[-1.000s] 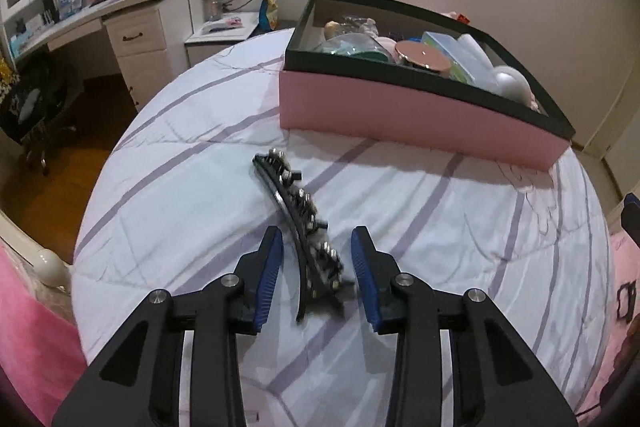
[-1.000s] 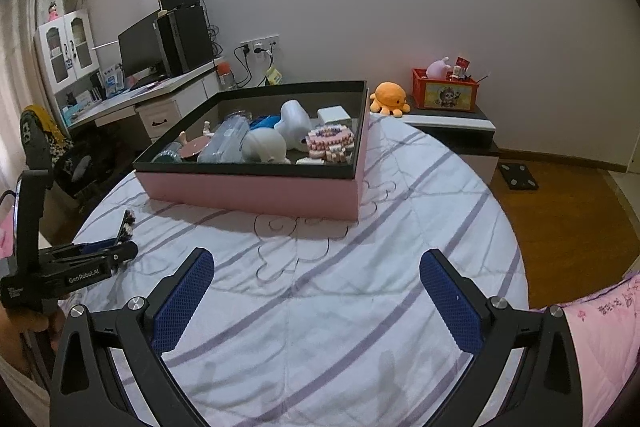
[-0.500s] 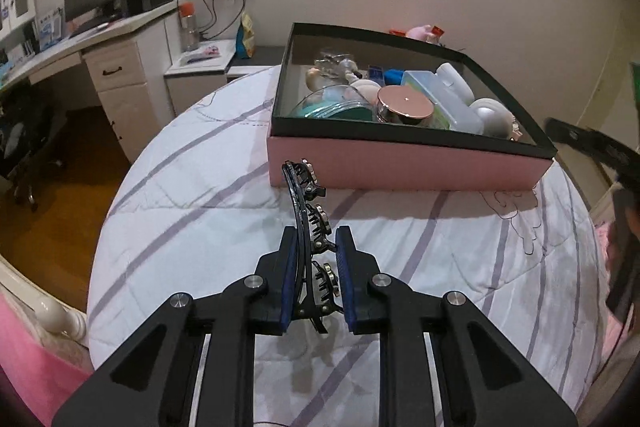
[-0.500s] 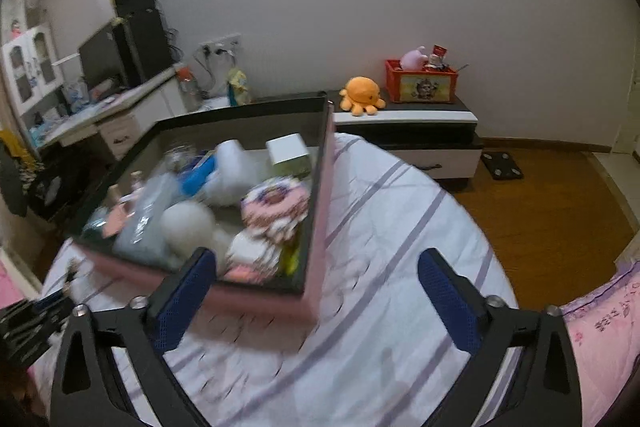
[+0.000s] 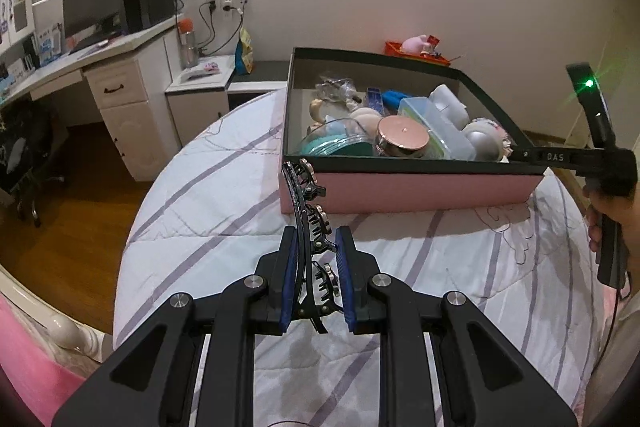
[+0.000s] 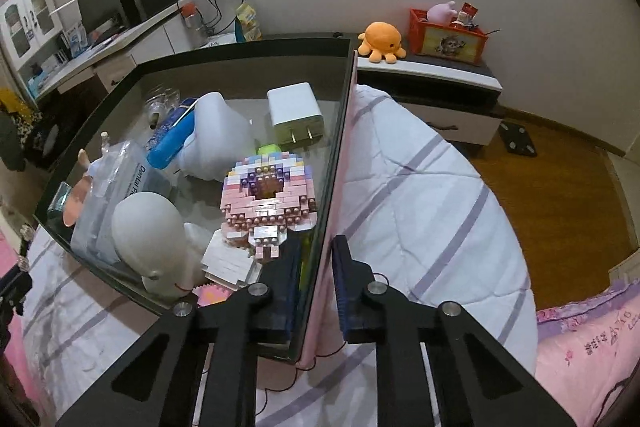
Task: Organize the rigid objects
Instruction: 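Lift the hair clip over the pink box and open the left gripper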
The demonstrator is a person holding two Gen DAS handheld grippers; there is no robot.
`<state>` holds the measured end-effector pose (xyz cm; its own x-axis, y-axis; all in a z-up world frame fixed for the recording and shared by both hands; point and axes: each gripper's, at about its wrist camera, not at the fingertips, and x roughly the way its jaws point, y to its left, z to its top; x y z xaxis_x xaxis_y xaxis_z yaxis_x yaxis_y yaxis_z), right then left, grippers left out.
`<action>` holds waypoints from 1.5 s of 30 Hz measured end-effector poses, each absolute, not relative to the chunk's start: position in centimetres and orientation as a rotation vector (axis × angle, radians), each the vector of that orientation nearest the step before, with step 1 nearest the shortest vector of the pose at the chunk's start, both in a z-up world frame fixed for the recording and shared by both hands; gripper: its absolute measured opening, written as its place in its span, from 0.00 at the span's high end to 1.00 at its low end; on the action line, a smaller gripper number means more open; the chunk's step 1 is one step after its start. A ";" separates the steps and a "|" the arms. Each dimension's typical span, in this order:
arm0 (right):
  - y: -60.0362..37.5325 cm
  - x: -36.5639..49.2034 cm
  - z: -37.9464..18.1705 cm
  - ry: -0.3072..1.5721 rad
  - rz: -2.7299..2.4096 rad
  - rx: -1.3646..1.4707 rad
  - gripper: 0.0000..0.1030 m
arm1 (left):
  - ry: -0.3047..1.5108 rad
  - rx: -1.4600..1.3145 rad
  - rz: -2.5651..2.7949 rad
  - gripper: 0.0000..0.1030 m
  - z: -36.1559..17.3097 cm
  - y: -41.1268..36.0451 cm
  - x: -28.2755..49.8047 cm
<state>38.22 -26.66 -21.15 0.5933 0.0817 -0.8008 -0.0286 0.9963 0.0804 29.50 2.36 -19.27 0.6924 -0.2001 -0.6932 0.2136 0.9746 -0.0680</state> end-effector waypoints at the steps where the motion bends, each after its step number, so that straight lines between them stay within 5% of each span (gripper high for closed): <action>1: -26.6 38.3 -21.1 0.933 0.063 0.056 0.86 | 0.768 0.022 -0.232 0.82 -19.1 2.3 29.4; 19: -26.5 38.4 -20.9 0.929 0.061 0.075 0.86 | 0.715 0.189 -0.370 0.82 -14.0 -4.8 36.3; 38: -26.6 39.7 -21.3 0.948 0.061 0.061 0.85 | 0.943 0.261 -0.397 0.81 -18.8 -9.4 47.9; 41: -26.6 39.7 -21.3 0.949 0.060 0.062 0.86 | 0.935 0.264 -0.376 0.67 -18.6 -8.9 47.7; 43: -26.6 39.7 -21.3 0.950 0.059 0.061 0.86 | 0.915 0.270 -0.350 0.43 -18.1 -8.4 47.4; 45: -26.5 39.7 -21.3 0.952 0.060 0.060 0.86 | 0.906 0.289 -0.341 0.36 -17.9 -8.2 47.1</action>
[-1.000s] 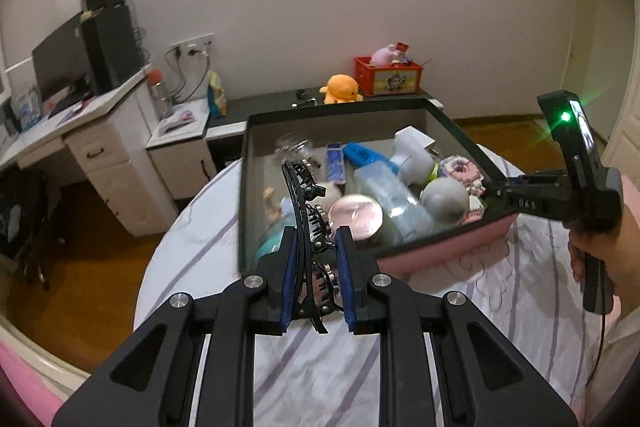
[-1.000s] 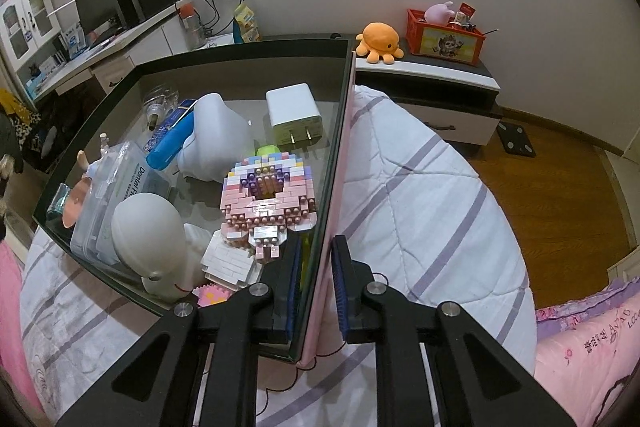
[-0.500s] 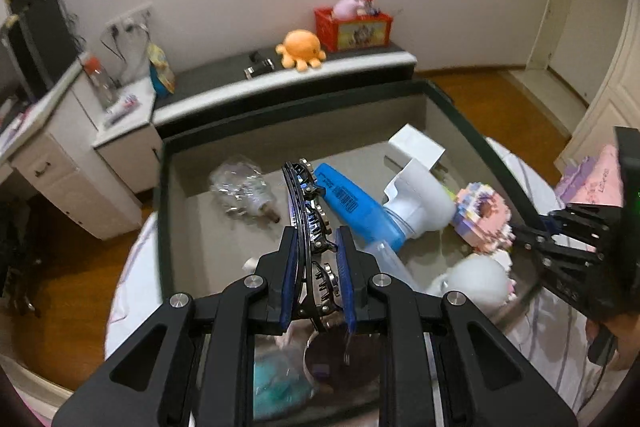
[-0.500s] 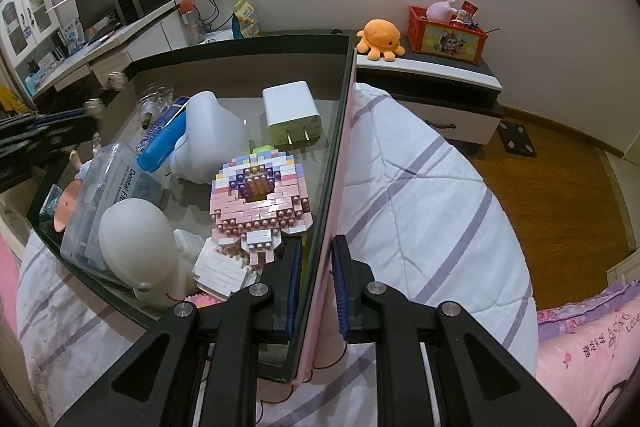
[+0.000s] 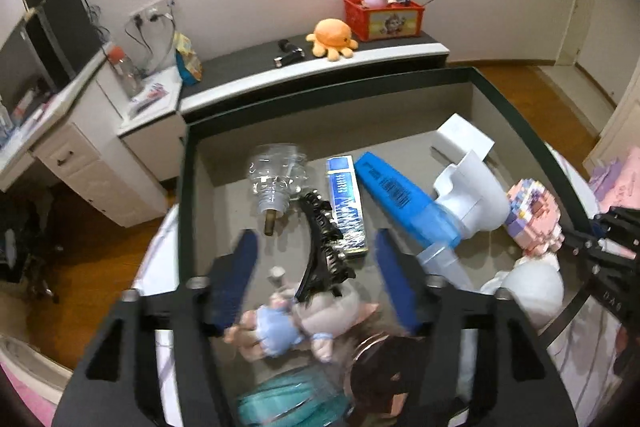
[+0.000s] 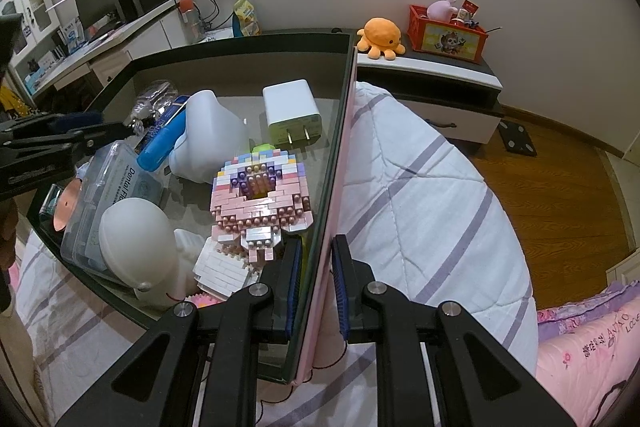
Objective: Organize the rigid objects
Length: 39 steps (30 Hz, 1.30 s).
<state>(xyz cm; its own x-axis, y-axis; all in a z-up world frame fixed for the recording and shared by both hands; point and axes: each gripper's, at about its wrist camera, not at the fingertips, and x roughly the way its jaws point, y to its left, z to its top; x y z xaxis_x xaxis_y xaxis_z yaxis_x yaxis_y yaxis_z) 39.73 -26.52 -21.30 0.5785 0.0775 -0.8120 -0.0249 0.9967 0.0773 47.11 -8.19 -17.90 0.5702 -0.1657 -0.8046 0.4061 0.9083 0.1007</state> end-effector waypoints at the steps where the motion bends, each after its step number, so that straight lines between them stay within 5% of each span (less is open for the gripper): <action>1: -26.5 39.8 -21.3 0.954 0.061 0.059 0.86 | 0.907 0.294 -0.349 0.36 -17.9 -8.1 46.9; 17: -26.6 40.0 -21.5 0.973 0.057 0.065 0.85 | 0.933 0.307 -0.355 0.23 -17.9 -6.3 45.0; 27: -26.5 39.9 -21.4 0.985 0.053 0.076 0.85 | 0.873 0.315 -0.372 0.00 -16.1 -5.6 41.9; 34: -26.6 38.7 -20.6 0.973 0.054 0.088 0.85 | 0.788 0.275 -0.357 0.00 -14.3 -5.2 38.5; 39: -26.0 36.3 -18.0 0.905 0.055 0.077 0.58 | 0.761 0.255 -0.357 0.00 -12.9 -5.5 36.9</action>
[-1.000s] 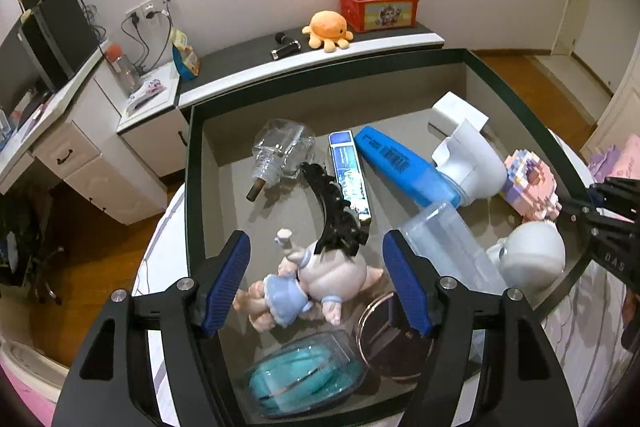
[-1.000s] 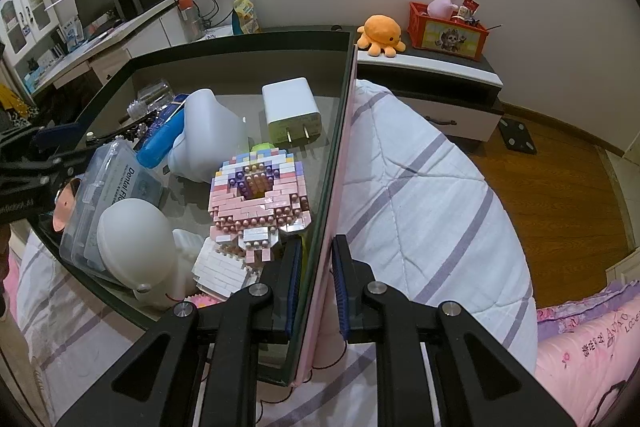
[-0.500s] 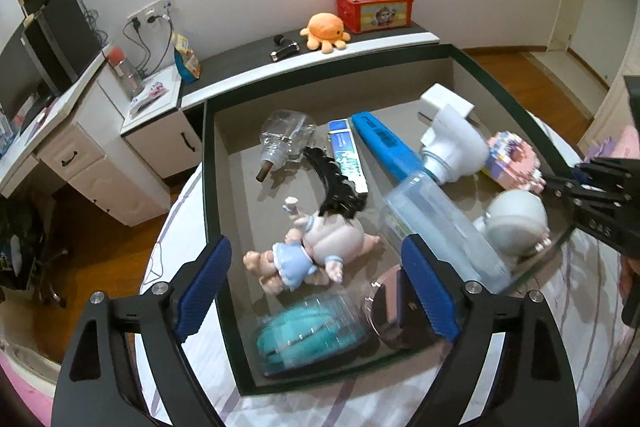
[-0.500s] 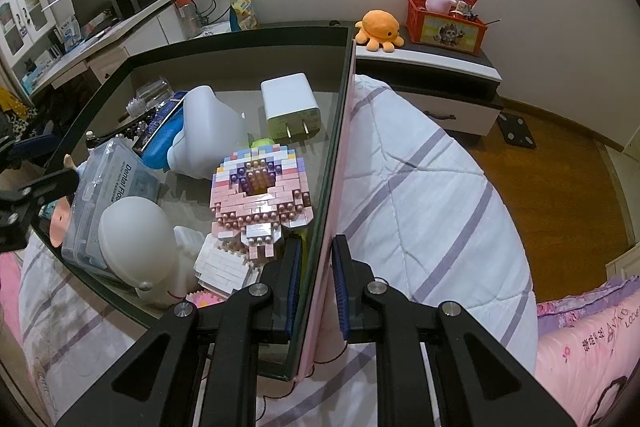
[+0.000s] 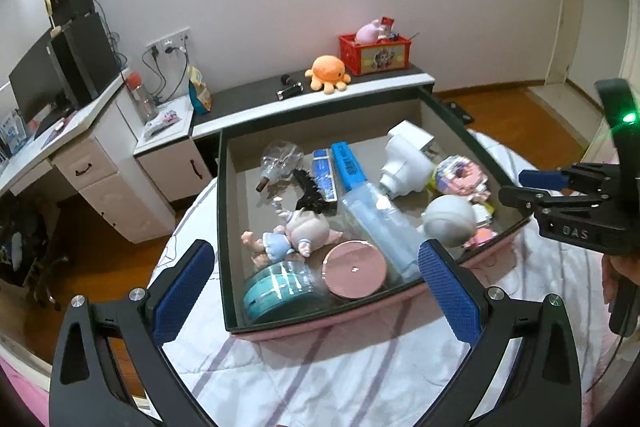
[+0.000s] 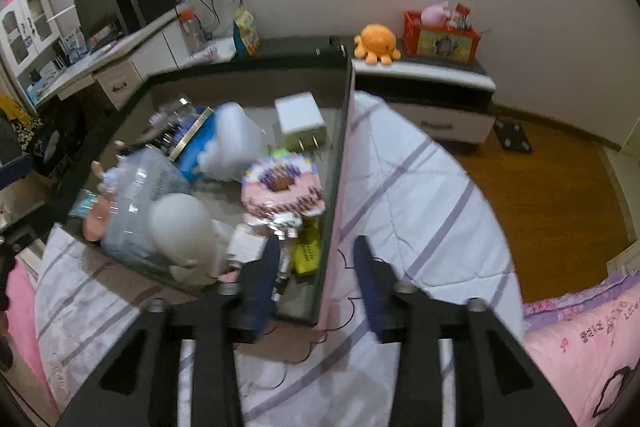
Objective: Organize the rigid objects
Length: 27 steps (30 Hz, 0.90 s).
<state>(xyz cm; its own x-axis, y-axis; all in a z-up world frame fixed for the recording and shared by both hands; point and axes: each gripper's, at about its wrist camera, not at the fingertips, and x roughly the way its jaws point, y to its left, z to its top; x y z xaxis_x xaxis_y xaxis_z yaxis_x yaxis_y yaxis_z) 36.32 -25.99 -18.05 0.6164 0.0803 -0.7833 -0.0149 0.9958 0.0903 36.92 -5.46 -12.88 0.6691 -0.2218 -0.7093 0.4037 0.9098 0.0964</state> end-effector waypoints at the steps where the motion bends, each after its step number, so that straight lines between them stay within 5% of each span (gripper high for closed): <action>1: -25.6 35.7 -17.2 0.883 0.057 0.069 0.56 | 0.754 0.251 -0.353 0.00 -12.6 -5.5 36.7; 3: -24.8 34.6 -15.5 0.838 0.073 0.052 0.50 | 0.740 0.243 -0.345 0.00 -12.1 -5.5 36.2; 5: -24.0 33.7 -14.0 0.800 0.088 0.033 0.20 | 0.732 0.228 -0.332 0.00 -11.6 -5.5 35.8; 9: -22.4 31.7 -11.9 0.718 0.119 0.017 0.15 | 0.707 0.203 -0.327 0.00 -10.8 -5.3 34.5; 11: -21.7 31.2 -11.3 0.691 0.114 0.002 0.00 | 0.689 0.186 -0.330 0.00 -10.3 -5.1 33.8; 27: -19.2 26.1 -8.2 0.543 0.141 -0.010 0.00 | 0.502 0.163 -0.267 0.00 -6.7 -4.1 27.5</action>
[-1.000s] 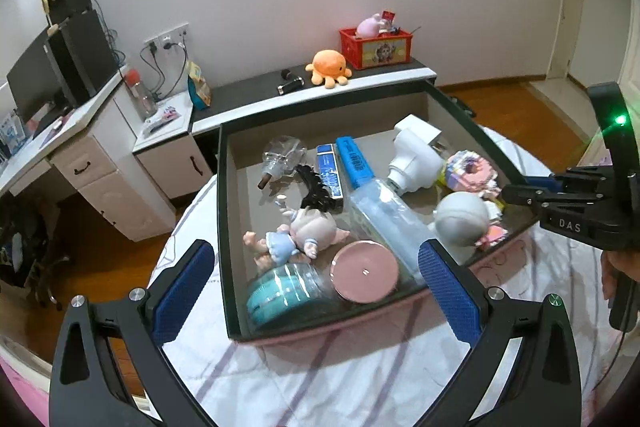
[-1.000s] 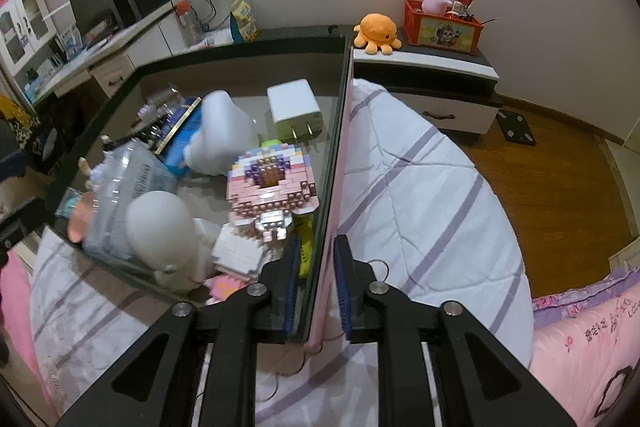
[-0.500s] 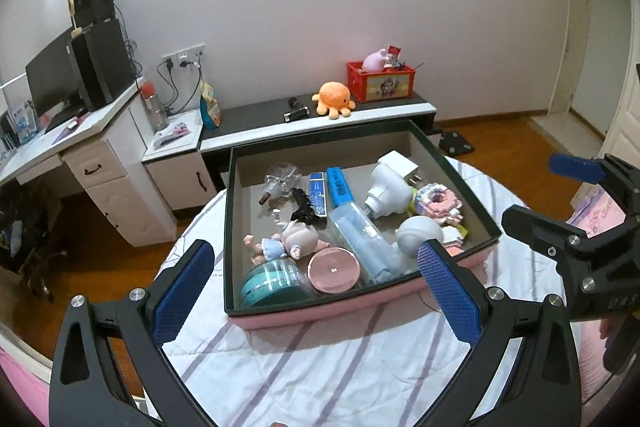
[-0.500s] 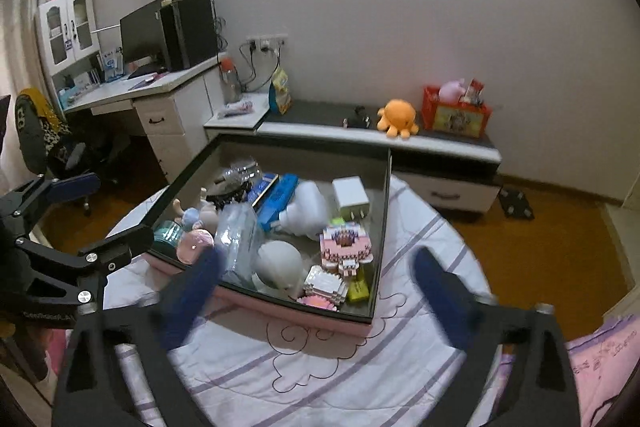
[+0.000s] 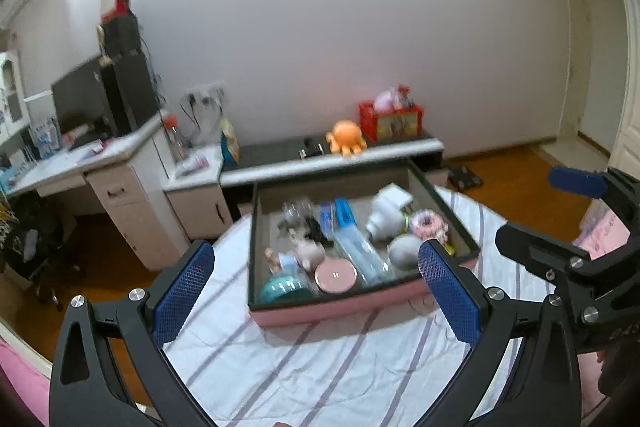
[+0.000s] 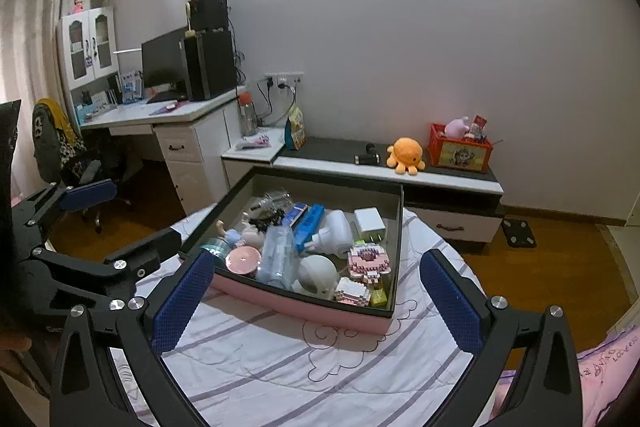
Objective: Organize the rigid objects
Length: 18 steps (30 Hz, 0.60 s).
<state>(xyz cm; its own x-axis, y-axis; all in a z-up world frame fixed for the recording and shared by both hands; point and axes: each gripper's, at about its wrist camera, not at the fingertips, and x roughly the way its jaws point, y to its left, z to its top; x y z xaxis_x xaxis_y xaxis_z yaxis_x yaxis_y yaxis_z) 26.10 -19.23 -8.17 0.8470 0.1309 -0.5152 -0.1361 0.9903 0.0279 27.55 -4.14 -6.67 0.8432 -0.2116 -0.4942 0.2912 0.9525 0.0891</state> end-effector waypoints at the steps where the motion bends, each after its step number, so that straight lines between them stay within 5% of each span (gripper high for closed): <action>1: -19.1 25.7 -7.9 0.528 0.133 -0.016 0.00 | 0.486 0.161 -0.264 0.00 -6.4 -4.0 27.0; 18: -17.1 15.9 -2.3 0.242 0.080 -0.073 0.00 | 0.139 0.153 -0.152 0.00 -0.3 -2.1 15.9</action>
